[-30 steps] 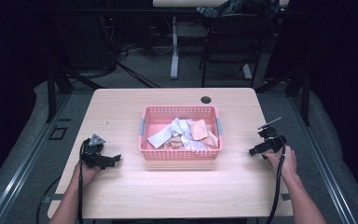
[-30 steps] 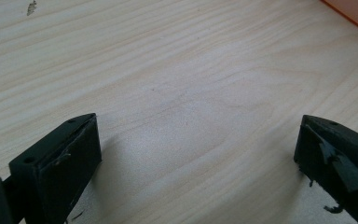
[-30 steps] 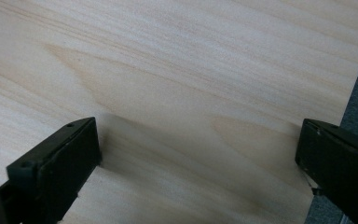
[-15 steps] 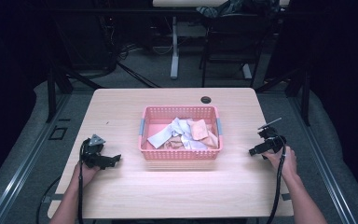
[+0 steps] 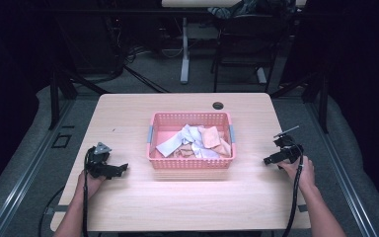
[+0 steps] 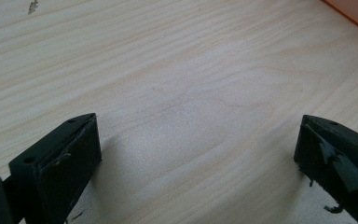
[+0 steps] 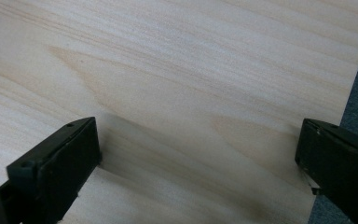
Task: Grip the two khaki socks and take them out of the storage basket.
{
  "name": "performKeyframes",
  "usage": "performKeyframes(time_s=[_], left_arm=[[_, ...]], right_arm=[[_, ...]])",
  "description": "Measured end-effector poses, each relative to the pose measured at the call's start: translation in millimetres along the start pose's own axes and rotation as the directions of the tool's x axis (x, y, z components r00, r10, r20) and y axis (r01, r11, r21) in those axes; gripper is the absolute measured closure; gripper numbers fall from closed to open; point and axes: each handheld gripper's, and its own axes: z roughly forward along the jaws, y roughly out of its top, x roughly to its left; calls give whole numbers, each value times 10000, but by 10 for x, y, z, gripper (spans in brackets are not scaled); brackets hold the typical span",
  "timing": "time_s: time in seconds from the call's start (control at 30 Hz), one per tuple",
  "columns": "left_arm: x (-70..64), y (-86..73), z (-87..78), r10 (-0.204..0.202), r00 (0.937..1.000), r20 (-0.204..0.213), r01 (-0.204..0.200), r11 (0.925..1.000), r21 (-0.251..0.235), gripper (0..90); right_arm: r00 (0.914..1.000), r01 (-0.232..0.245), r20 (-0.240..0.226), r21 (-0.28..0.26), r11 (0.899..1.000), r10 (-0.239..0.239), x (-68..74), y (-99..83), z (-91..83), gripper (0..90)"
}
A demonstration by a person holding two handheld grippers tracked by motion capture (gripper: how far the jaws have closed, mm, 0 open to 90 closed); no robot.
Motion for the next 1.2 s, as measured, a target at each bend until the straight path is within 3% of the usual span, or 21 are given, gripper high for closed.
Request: performKeyframes(time_s=[0.87,1.07,1.2], left_arm=[[-1,-4,1,-84,10000,-4,84,10000,-15,0],[-1,-4,1,-88,10000,-9,88,10000,-12,0],[0,-3,-1,-78,10000,8,78,10000,16,0]], right_arm=[[10000,60,-27,-66,10000,-60,-3,-1,2,0],[9999,157,-67,100,9998,-156,-14,14,0,0],[10000,-28,-6,523,9986,28,-2,83,9,0]])
